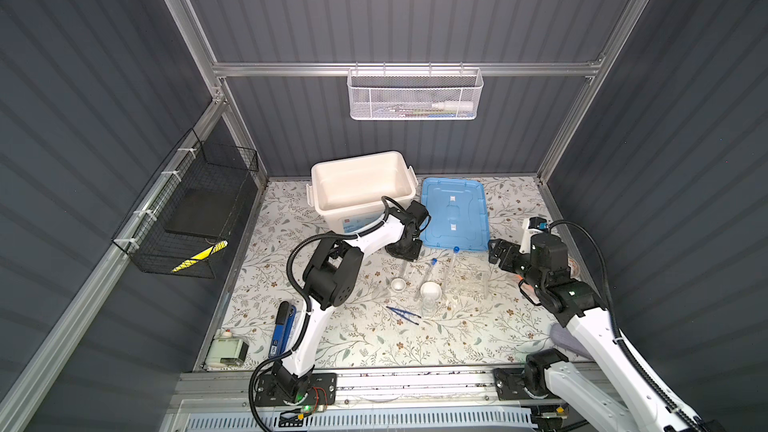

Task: Organize the chemistry lab equipment
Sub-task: 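Lower and close the left gripper on the blue-capped test tube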

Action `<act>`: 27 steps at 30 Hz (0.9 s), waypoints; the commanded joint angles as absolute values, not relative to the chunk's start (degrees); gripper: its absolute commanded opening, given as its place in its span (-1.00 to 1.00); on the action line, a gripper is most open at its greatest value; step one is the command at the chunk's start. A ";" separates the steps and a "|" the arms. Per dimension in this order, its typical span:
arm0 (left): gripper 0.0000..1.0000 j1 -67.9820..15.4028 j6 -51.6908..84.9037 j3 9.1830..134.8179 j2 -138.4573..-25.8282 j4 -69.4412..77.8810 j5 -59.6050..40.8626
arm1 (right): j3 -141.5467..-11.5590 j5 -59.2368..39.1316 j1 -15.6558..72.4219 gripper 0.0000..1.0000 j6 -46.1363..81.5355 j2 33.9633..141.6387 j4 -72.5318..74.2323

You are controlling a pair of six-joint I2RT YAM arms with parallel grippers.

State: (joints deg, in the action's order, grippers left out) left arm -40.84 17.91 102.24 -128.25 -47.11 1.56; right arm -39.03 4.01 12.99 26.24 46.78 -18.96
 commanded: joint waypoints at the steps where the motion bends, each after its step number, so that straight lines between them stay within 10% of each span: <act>1: -0.25 -40.66 17.25 99.11 -124.90 -47.70 1.99 | -39.47 3.06 12.74 0.85 27.07 45.80 -20.22; 27: -0.64 -40.87 20.87 87.81 -119.09 -40.10 -2.40 | -39.13 1.01 12.74 0.80 29.47 44.23 -21.09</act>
